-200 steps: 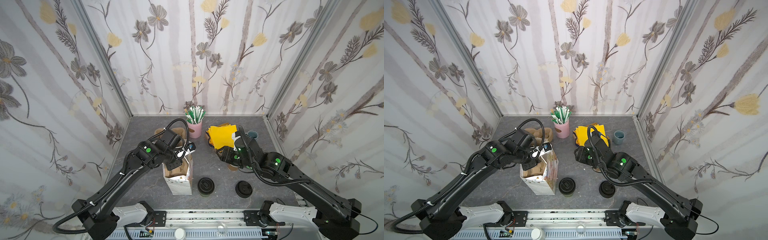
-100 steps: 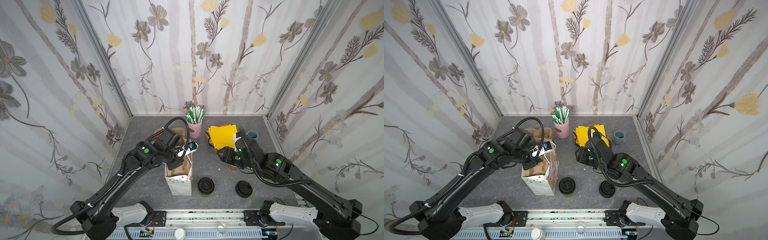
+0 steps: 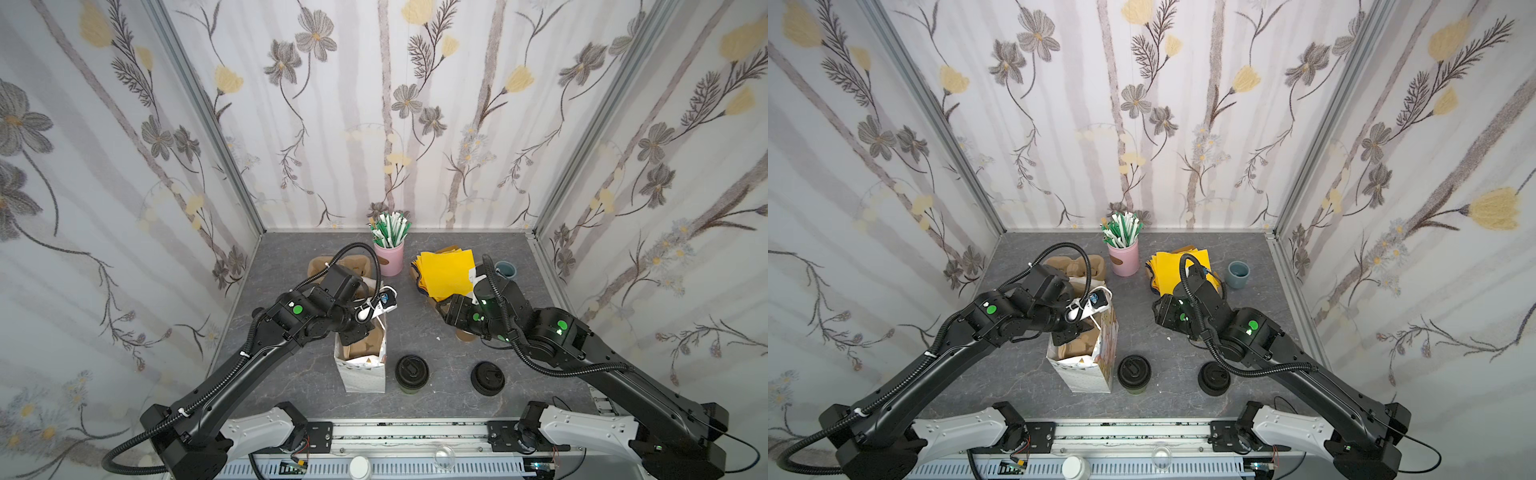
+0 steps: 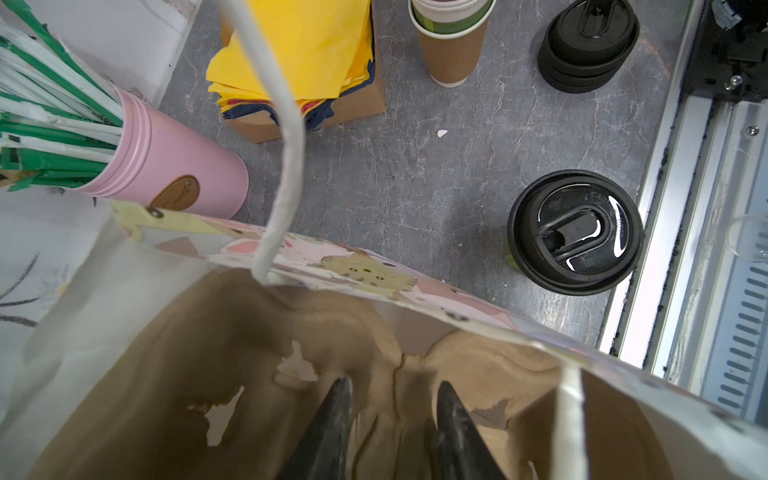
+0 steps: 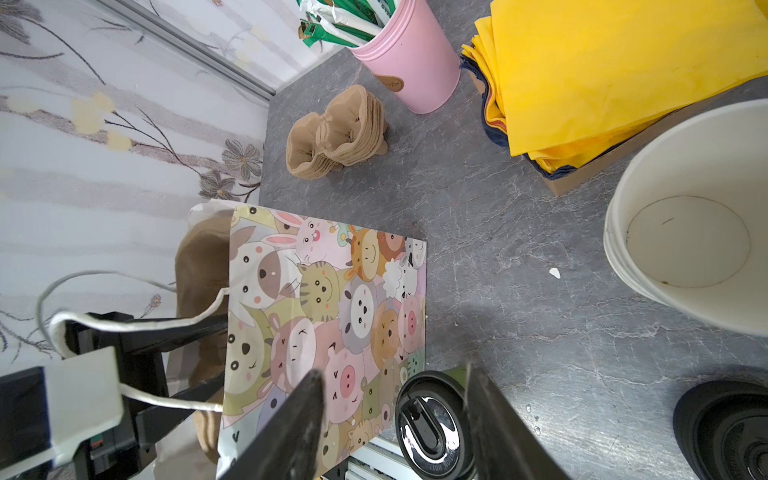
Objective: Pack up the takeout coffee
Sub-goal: 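Push the brown carrier down into the bag with the left gripper while right holds rim, then open the left gripper and lift it out of the bag while right holds rim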
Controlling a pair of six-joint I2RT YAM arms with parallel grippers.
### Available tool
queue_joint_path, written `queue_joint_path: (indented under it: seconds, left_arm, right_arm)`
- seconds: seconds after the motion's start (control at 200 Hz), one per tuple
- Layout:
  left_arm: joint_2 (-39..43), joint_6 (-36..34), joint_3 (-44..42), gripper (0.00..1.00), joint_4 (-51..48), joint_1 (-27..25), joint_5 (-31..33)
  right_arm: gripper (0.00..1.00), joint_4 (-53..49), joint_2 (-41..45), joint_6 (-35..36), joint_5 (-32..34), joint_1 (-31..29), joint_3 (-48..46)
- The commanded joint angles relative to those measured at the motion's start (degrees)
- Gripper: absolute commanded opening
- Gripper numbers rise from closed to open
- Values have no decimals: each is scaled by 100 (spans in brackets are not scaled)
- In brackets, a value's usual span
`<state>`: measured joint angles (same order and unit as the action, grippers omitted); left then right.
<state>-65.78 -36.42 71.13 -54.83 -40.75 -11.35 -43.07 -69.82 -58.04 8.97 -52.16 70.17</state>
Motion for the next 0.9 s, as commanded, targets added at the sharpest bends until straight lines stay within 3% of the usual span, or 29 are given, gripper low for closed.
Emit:
queue_joint_path:
  seconds: [0.0, 0.185, 0.34, 0.585, 0.704, 0.804, 0.894]
  left_arm:
    - [55, -101, -155, 34, 301, 20, -203]
    - [222, -128, -315, 35, 546, 56, -165]
    - [393, -47, -223, 54, 681, 54, -55]
    - [929, 641, 510, 72, 1308, 50, 486]
    - [1177, 1658, 820, 73, 1696, 52, 1354]
    - [1203, 3417, 1110, 70, 1563, 53, 2879]
    - [1398, 4751, 1114, 68, 1379, 57, 3220]
  right_arm:
    - [57, 59, 20, -93, 122, -9, -12]
    - [57, 57, 24, -111, 131, -13, -4]
    - [57, 44, 21, -103, 126, -13, 21]
    - [57, -66, -41, -2, 158, -5, 140]
    - [56, -151, -145, 74, 160, -13, 286]
    - [56, -201, -224, 134, 171, -12, 397]
    - [56, -281, -293, 181, 207, -10, 503]
